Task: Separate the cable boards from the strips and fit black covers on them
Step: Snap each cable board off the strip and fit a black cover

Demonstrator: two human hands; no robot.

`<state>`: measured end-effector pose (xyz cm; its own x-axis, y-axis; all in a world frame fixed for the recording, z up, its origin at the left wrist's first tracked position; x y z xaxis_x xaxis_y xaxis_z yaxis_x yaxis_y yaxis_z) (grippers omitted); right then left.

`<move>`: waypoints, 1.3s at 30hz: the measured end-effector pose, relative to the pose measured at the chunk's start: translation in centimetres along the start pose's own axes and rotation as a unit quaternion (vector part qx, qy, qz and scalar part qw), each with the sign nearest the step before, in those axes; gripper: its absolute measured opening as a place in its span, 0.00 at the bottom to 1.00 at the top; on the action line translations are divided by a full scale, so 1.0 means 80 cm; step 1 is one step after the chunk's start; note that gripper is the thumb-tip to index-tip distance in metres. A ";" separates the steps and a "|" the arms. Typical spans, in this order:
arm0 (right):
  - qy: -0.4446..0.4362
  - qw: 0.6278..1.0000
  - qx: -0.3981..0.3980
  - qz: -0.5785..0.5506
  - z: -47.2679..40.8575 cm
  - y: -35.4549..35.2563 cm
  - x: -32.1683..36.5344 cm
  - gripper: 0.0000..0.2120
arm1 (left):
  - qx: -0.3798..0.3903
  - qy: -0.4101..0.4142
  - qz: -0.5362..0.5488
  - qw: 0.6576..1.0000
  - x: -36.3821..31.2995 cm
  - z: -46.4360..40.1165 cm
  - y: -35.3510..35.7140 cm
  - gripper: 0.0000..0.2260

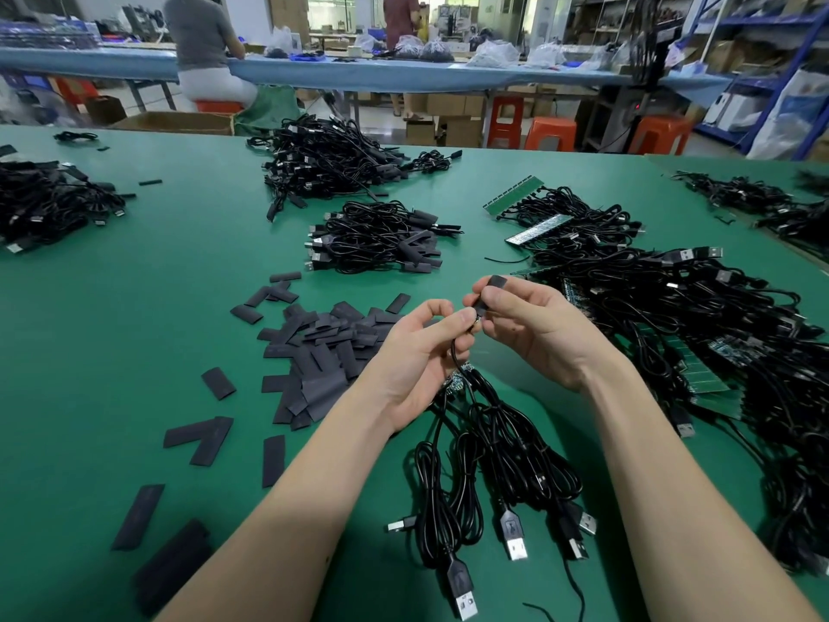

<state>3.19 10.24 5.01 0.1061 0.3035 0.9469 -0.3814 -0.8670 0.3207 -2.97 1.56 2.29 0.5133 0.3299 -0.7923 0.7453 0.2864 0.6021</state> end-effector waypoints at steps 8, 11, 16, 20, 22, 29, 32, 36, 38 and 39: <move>-0.021 0.999 -0.017 -0.021 -0.001 -0.005 0.003 0.07 | -0.026 -0.011 0.000 1.000 -0.001 0.000 -0.001 0.08; -0.024 0.999 -0.024 -0.036 -0.001 -0.003 -0.001 0.06 | -0.031 -0.017 0.001 0.999 -0.001 0.000 -0.003 0.08; -0.014 0.999 -0.028 -0.036 -0.002 -0.001 -0.006 0.06 | -0.037 -0.022 0.004 0.999 -0.001 0.002 -0.005 0.09; -0.008 1.000 -0.024 -0.006 0.000 0.002 -0.005 0.06 | -0.042 -0.024 0.001 0.999 0.000 0.002 -0.007 0.11; -0.006 1.000 -0.022 0.000 0.000 0.003 -0.004 0.06 | -0.042 -0.022 0.004 0.999 0.000 0.002 -0.007 0.11; 0.006 1.000 -0.003 0.010 0.002 0.006 -0.007 0.06 | -0.041 -0.007 0.019 0.999 -0.005 0.005 -0.004 0.10; -0.002 1.000 -0.012 0.019 0.003 0.001 -0.004 0.08 | -0.048 0.004 0.003 0.999 -0.005 0.004 -0.003 0.07; -0.020 0.998 -0.056 -0.035 0.002 -0.013 -0.001 0.06 | -0.052 0.036 -0.033 0.997 -0.010 0.007 0.003 0.11; -0.017 0.997 -0.065 -0.050 0.002 -0.017 -0.001 0.05 | -0.056 0.053 -0.051 0.996 -0.013 0.008 0.003 0.12; -0.014 0.997 -0.063 -0.051 0.002 -0.016 -0.001 0.04 | -0.062 0.061 -0.062 0.994 -0.014 0.009 0.002 0.11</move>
<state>3.84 11.29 4.53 0.1755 0.3743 0.9105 -0.4801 -0.7749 0.4111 -3.16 0.59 3.21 0.3601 0.3900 -0.8475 0.7368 0.4383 0.5148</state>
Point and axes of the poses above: each hand's wrist, its own z-axis away from the middle knuckle, its own y-axis out of the palm, x = y × z, the point moved 9 cm from there along -z, towards the middle knuckle, and after that the axes turned 4 degrees about y, right-handed, at the moved point
